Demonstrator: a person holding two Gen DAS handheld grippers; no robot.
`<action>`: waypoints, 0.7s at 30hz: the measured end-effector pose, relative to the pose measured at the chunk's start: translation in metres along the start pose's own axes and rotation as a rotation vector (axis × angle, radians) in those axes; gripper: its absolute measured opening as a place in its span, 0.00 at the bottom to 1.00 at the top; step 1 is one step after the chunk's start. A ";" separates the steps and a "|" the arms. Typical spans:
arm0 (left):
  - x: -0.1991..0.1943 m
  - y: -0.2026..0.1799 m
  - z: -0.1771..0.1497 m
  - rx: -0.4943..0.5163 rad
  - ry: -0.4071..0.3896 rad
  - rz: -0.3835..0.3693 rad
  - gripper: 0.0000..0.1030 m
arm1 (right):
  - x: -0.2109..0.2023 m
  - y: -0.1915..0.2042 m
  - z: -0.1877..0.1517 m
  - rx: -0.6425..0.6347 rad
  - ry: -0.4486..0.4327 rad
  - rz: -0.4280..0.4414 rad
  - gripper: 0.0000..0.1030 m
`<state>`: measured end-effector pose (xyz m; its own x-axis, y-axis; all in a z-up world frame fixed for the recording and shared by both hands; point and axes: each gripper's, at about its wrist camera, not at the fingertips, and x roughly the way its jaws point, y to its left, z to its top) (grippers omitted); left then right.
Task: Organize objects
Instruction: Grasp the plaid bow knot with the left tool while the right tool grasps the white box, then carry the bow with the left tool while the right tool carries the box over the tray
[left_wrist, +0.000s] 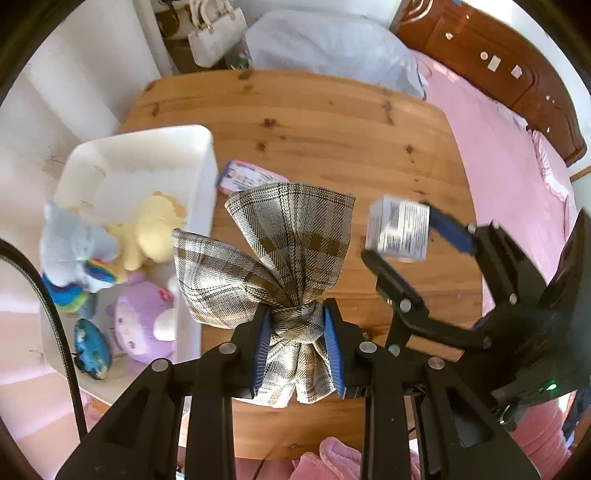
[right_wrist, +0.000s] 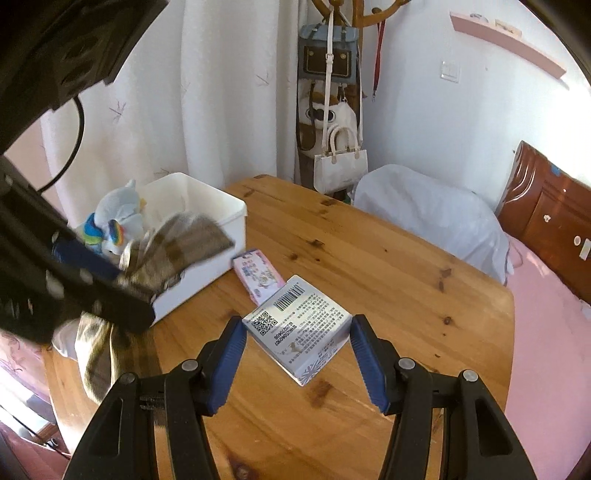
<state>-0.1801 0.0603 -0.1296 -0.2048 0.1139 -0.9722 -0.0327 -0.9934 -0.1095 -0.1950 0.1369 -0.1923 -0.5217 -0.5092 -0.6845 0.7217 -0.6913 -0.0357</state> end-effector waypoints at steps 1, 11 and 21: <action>-0.003 0.003 0.001 0.000 -0.009 0.002 0.29 | -0.002 0.004 0.001 0.003 0.000 0.001 0.57; -0.044 0.039 -0.005 0.048 -0.068 -0.017 0.29 | -0.014 0.058 0.006 -0.018 0.012 0.011 0.57; -0.063 0.078 0.007 0.156 -0.114 -0.034 0.29 | -0.017 0.116 0.016 0.016 0.042 -0.058 0.57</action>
<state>-0.1767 -0.0239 -0.0754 -0.3103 0.1566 -0.9376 -0.1907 -0.9765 -0.1000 -0.1096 0.0574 -0.1730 -0.5429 -0.4462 -0.7115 0.6832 -0.7274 -0.0652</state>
